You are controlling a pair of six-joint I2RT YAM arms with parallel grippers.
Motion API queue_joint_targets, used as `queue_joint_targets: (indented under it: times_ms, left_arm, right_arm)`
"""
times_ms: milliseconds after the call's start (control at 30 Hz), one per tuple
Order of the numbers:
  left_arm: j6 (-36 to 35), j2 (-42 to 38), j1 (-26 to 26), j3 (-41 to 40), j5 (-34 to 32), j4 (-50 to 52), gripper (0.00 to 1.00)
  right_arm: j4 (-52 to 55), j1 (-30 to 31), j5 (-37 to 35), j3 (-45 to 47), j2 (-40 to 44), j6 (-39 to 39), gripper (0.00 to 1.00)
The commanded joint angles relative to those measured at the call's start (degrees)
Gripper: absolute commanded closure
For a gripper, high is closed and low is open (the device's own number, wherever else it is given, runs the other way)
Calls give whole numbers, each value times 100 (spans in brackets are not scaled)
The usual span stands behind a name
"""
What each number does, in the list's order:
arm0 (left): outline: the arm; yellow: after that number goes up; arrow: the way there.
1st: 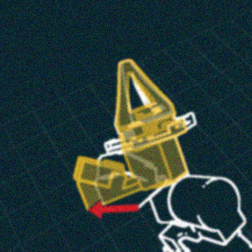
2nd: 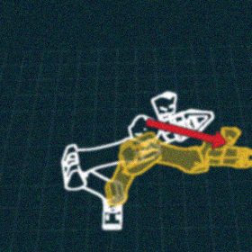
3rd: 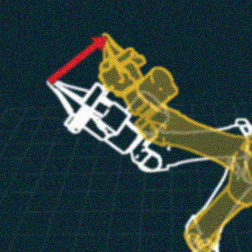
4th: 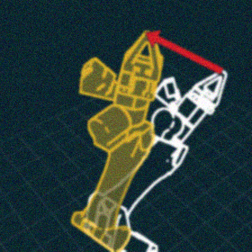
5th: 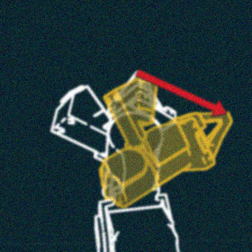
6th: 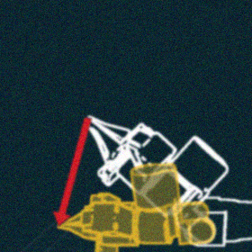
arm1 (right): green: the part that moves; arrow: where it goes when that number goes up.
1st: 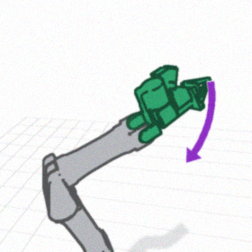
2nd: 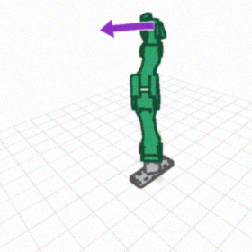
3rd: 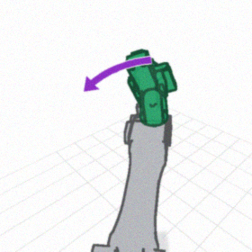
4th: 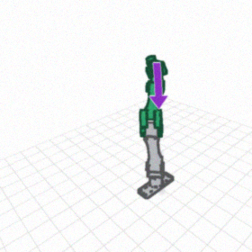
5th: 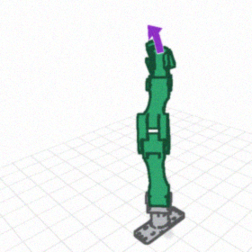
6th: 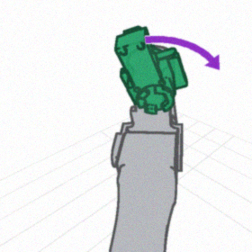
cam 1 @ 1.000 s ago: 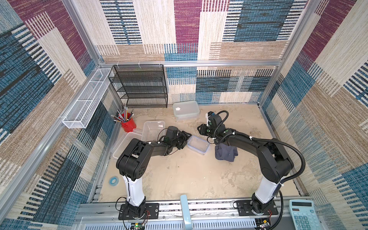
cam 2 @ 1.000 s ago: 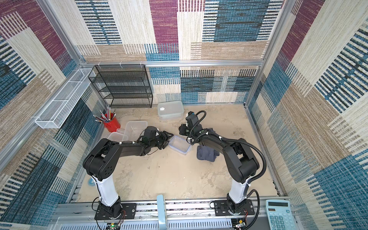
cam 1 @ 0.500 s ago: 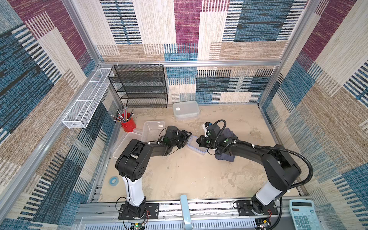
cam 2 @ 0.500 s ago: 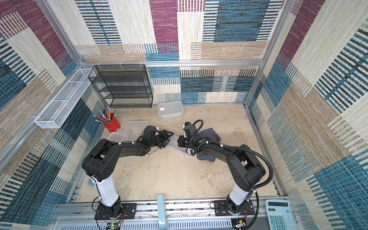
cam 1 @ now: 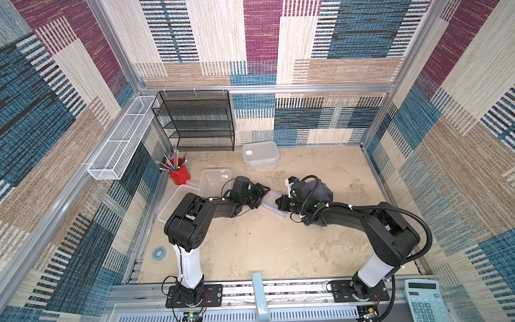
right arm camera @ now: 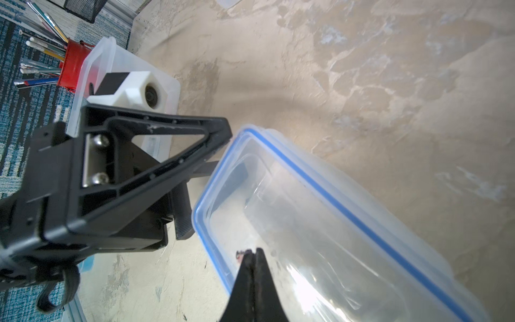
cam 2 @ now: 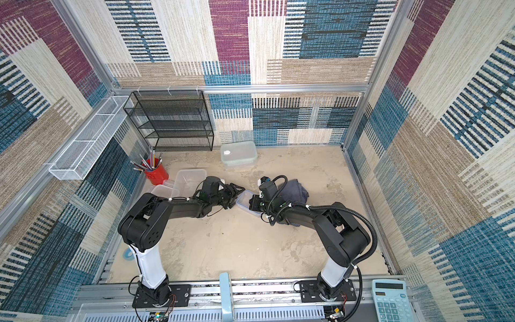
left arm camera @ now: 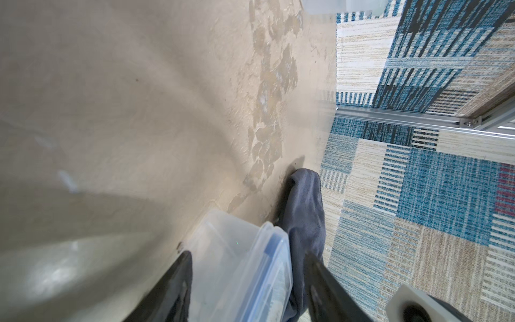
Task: Wipe the insides of the lunch boxes
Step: Open the fastener of the lunch box.
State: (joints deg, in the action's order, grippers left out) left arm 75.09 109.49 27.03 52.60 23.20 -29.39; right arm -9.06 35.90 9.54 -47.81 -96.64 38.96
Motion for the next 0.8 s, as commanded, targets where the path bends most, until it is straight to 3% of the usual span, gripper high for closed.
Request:
queue_joint_targets:
  times_ms: [0,767]
  left_arm:
    - [125,2,4,-39,214,-346,36]
    - [249,-140,48,-283,71,-930,68]
  right_arm:
    - [774,44,-41,143,-139,154,94]
    - [722,207,-13,349,-624,480,99]
